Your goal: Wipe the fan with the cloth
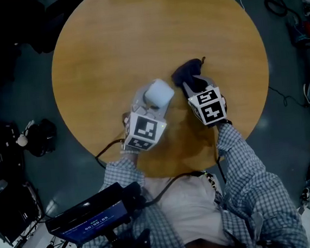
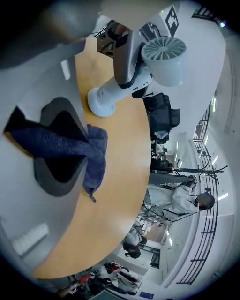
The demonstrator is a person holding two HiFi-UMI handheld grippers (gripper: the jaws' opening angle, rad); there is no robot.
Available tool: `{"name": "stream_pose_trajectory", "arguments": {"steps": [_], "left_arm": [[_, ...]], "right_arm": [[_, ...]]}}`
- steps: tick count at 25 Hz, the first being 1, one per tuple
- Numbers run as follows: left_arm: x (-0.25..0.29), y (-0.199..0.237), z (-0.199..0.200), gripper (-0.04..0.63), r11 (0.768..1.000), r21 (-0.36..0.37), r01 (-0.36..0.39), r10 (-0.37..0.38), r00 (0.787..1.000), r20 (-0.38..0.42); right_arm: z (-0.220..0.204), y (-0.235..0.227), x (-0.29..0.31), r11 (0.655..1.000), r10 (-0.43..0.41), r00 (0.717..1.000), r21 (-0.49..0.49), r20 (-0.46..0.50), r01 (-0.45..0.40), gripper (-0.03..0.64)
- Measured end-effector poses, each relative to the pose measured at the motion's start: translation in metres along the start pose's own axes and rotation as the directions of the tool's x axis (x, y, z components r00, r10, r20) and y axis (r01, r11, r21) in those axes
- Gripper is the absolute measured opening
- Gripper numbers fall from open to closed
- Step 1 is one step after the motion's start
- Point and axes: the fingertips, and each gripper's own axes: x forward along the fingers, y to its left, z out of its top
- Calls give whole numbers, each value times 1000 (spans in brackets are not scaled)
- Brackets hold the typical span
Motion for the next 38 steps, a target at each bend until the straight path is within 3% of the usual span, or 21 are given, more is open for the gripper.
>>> {"name": "stream_pose_trajectory", "arguments": {"steps": [4, 7, 11, 15, 17, 21, 24, 28, 30, 32, 35, 36, 38], "left_arm": [[-14, 3, 5, 137, 999, 21, -25, 26, 1000, -14], [-27, 5, 11, 137, 998, 50, -48, 49, 998, -33], [-40, 0, 23, 137, 993, 98, -68, 74, 996, -54], [-51, -10, 39, 137, 990, 122, -76, 83, 995, -57], [-57, -8, 44, 137, 988, 128, -86, 93, 994, -54], [-65, 0, 47, 137, 982, 152, -111, 123, 990, -73], [-69, -1, 48, 137, 972, 208, -112, 133, 987, -90], [-75, -10, 53, 137, 957, 280, -73, 91, 995, -50], [-79, -13, 60, 138, 956, 288, -58, 64, 998, -11], [-85, -13, 70, 138, 966, 251, -60, 51, 998, 43], [-94, -12, 85, 138, 983, 170, -75, 54, 991, 125], [-97, -10, 89, 138, 986, 151, -77, 55, 988, 142], [-104, -7, 94, 138, 989, 128, -74, 53, 985, 164]], "right_arm": [[14, -2, -20, 999, 3, 999, 44, 51, -5, 88], [57, 13, -64, 993, 52, 980, 95, 192, -72, 87], [127, 52, -136, 981, 162, 901, 33, 402, -191, 87], [164, 102, -191, 963, 264, 830, -175, 491, -203, 87], [171, 133, -212, 922, 343, 812, -333, 472, -196, 87], [154, 174, -233, 792, 456, 835, -568, 309, -223, 88], [144, 185, -242, 711, 486, 847, -661, 215, -240, 87], [170, 189, -237, 662, 479, 853, -724, 205, -197, 89], [191, 188, -231, 675, 487, 838, -714, 245, -184, 91], [209, 185, -230, 738, 528, 786, -632, 320, -238, 91], [227, 161, -233, 835, 536, 703, -417, 467, -360, 89], [229, 150, -230, 856, 515, 691, -346, 508, -384, 89], [225, 130, -218, 889, 452, 697, -216, 556, -404, 88]]}}
